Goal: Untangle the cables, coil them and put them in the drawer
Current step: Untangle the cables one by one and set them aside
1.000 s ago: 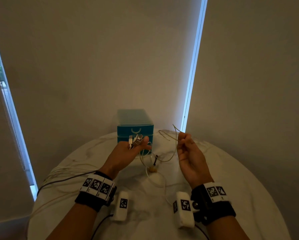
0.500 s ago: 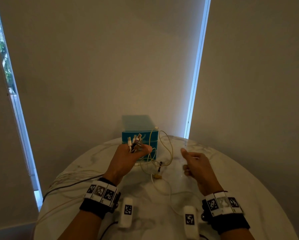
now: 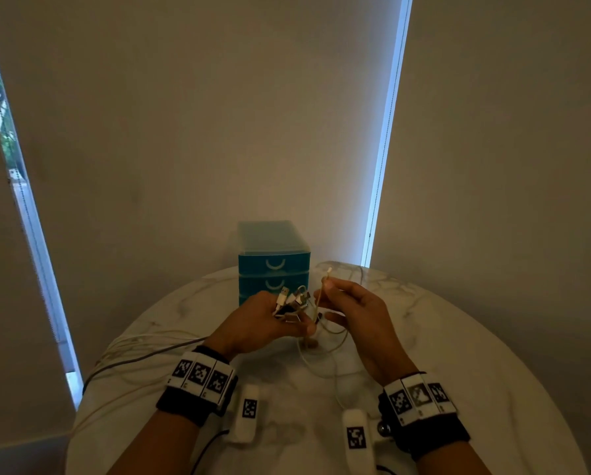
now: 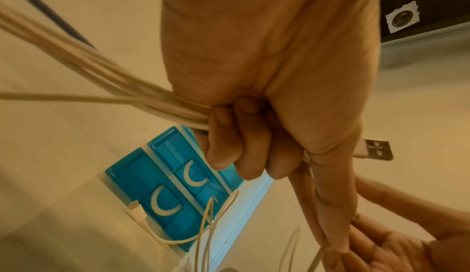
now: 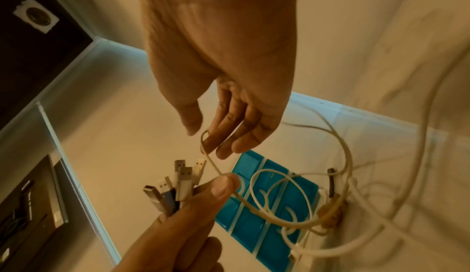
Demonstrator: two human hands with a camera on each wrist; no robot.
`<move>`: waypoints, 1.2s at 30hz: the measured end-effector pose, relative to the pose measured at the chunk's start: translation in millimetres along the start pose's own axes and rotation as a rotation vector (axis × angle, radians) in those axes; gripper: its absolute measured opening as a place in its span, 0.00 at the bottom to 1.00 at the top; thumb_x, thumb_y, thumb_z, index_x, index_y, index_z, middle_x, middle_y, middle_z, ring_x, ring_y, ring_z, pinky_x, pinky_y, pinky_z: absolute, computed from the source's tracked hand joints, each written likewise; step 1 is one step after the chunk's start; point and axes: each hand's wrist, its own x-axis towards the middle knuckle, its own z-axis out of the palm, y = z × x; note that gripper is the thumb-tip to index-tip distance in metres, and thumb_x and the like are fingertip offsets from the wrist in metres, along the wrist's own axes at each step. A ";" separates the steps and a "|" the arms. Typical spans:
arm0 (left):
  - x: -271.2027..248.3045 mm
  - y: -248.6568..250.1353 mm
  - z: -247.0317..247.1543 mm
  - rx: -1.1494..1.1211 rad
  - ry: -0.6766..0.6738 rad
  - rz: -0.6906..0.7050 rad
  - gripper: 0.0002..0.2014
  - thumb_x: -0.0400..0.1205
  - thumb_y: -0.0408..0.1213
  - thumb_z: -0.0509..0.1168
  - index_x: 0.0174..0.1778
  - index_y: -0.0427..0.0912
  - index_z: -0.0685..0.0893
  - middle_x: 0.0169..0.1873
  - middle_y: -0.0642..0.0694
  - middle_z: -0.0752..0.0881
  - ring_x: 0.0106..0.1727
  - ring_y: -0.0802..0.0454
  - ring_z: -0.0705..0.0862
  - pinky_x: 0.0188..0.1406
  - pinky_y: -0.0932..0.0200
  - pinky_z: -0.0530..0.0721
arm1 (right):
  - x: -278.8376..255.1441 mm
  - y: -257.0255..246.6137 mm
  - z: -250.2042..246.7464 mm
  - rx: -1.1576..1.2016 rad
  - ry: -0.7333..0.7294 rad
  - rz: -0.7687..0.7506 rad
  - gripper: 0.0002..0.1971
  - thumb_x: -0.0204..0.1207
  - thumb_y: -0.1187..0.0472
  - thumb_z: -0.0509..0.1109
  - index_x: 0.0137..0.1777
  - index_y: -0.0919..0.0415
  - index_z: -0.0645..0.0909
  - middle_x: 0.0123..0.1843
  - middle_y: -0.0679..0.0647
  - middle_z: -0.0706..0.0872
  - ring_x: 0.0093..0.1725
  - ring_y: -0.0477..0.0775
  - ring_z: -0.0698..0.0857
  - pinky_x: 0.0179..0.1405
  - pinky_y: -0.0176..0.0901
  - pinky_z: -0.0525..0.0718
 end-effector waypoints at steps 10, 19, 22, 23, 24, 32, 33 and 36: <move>1.1 0.9 -9.1 -0.448 0.318 -0.152 0.18 0.84 0.61 0.73 0.56 0.51 0.92 0.26 0.61 0.78 0.27 0.59 0.73 0.30 0.62 0.70 | -6.3 0.9 8.6 -0.070 0.008 -0.134 0.12 0.83 0.58 0.80 0.64 0.46 0.93 0.51 0.52 0.96 0.53 0.56 0.95 0.55 0.49 0.95; -0.2 11.8 2.0 -0.407 0.429 -0.028 0.08 0.88 0.45 0.72 0.53 0.45 0.93 0.33 0.61 0.92 0.31 0.72 0.85 0.29 0.77 0.78 | -11.9 14.9 30.5 -0.249 -0.071 -0.099 0.07 0.77 0.55 0.85 0.54 0.47 0.95 0.49 0.45 0.96 0.50 0.45 0.93 0.52 0.41 0.93; -1.6 14.5 -3.0 -0.534 0.551 -0.013 0.13 0.89 0.48 0.69 0.51 0.42 0.90 0.25 0.59 0.85 0.25 0.65 0.79 0.28 0.69 0.77 | -9.5 20.6 24.6 -0.560 -0.023 -0.129 0.15 0.69 0.48 0.89 0.55 0.39 0.92 0.57 0.40 0.84 0.54 0.42 0.84 0.51 0.26 0.85; -1.3 12.2 -6.9 -0.582 0.573 0.006 0.15 0.89 0.52 0.68 0.50 0.42 0.87 0.23 0.57 0.79 0.25 0.60 0.73 0.28 0.64 0.72 | -8.5 18.0 20.4 -0.599 0.013 -0.133 0.17 0.69 0.48 0.90 0.55 0.39 0.90 0.58 0.41 0.80 0.53 0.40 0.82 0.46 0.21 0.81; -0.7 10.1 -11.1 -0.641 0.590 0.023 0.17 0.88 0.55 0.67 0.49 0.42 0.85 0.24 0.55 0.74 0.26 0.56 0.68 0.28 0.60 0.67 | -7.4 12.8 15.4 -0.572 0.033 -0.120 0.18 0.68 0.47 0.90 0.56 0.40 0.90 0.57 0.41 0.79 0.51 0.38 0.81 0.42 0.20 0.79; 1.4 -3.1 -34.3 -1.090 0.524 0.173 0.18 0.96 0.47 0.56 0.43 0.46 0.78 0.38 0.51 0.77 0.21 0.62 0.63 0.22 0.64 0.60 | 10.2 4.9 -34.4 0.017 0.538 0.168 0.10 0.81 0.58 0.76 0.59 0.60 0.89 0.56 0.55 0.89 0.59 0.61 0.87 0.43 0.46 0.81; 1.2 -3.9 -35.6 -1.127 0.510 0.158 0.18 0.96 0.48 0.55 0.42 0.46 0.78 0.36 0.52 0.76 0.22 0.61 0.63 0.22 0.64 0.61 | 10.9 10.7 -37.0 0.107 0.500 0.287 0.14 0.80 0.57 0.77 0.61 0.62 0.87 0.58 0.56 0.88 0.56 0.60 0.86 0.45 0.46 0.83; -0.2 -2.2 -35.2 -1.166 0.486 0.124 0.20 0.96 0.49 0.55 0.39 0.47 0.78 0.27 0.53 0.69 0.22 0.60 0.63 0.21 0.64 0.64 | 10.8 22.3 -35.9 0.442 0.234 0.470 0.18 0.74 0.52 0.82 0.56 0.61 0.83 0.51 0.56 0.89 0.49 0.53 0.88 0.54 0.48 0.87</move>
